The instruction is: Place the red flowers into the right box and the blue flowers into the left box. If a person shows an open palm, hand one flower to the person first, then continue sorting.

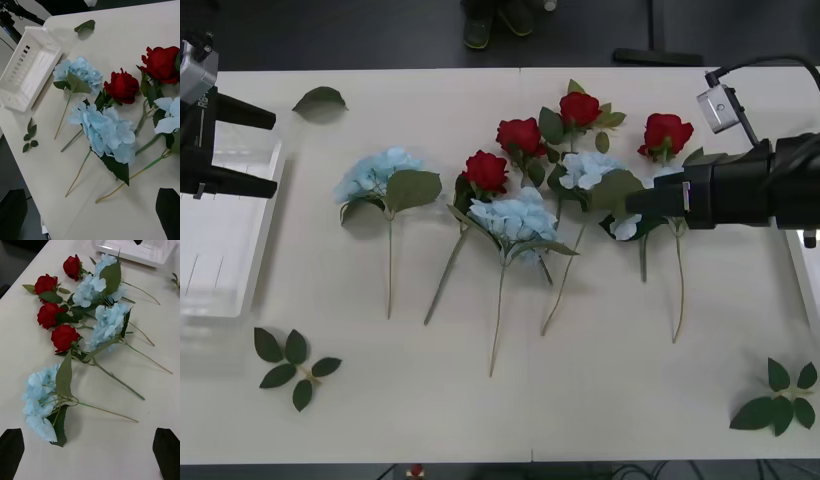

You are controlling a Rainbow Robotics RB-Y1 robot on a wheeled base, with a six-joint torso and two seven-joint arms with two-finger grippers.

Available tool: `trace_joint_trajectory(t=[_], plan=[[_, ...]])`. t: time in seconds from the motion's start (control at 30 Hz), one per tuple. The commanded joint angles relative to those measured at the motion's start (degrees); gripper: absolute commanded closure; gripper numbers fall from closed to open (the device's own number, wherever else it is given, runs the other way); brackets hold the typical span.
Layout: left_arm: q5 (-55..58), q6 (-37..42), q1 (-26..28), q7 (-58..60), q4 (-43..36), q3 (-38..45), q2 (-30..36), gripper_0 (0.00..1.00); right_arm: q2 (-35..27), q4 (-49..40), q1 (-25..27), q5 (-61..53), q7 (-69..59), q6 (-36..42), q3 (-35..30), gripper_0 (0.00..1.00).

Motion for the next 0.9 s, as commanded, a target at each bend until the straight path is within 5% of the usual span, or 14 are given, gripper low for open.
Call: trace_joint_trajectory(t=[0.03,0.4,0.57,0.9], plan=[[-0.1,-0.5,0.7,0.3,-0.8,1.0,1.5,0.00,1.7,0.2,2.5,-1.2,1.9,-0.5,1.2,0.00],[-0.1,-0.5,0.7,0.3,-0.8,1.0,1.5,0.00,-3.0,0.6,2.1,-7.2,0.9,2.8,-2.6,0.00],[-0.1,-0.5,0.7,0.3,-0.8,1.0,1.5,0.00,-6.1,2.9,2.1,-4.7,-6.6,13.8,-5.8,0.00],[-0.1,-0.5,0.7,0.3,-0.8,1.0,1.5,0.00,-3.7,4.1,2.0,17.6,-26.8,34.9,-10.1,0.00]])
